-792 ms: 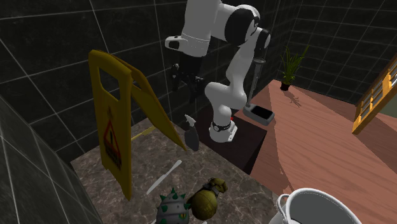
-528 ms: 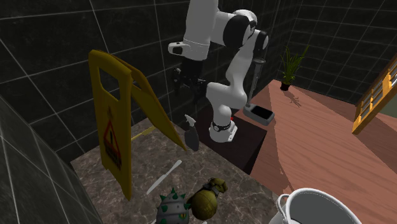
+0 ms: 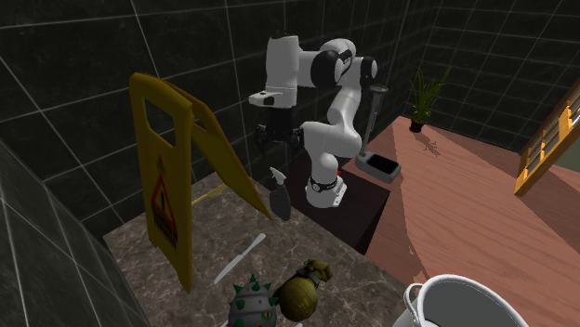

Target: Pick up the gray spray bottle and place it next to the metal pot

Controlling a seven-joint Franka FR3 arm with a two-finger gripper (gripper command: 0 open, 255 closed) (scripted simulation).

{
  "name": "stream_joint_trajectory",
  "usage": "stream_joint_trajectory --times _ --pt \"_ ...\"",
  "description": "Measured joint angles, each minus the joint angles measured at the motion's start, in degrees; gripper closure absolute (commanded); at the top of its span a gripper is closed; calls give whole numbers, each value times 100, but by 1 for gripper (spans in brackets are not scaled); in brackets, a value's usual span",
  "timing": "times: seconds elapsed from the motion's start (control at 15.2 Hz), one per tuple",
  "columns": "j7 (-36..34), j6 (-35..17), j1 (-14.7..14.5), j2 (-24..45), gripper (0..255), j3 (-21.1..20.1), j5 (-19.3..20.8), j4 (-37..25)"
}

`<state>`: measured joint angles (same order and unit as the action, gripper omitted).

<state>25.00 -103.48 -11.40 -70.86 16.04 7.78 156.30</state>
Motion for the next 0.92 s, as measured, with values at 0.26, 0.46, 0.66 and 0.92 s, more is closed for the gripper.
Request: stream_joint_trajectory --times 0.26,0.46,0.66,0.92 --pt "1508 81 -104 -653 0 1125 444 573" --pt "2671 152 -102 -928 0 2078 894 893" --pt "3875 152 -205 -871 0 3132 1445 1001" --pt "5460 231 -545 -595 0 4490 2180 852"
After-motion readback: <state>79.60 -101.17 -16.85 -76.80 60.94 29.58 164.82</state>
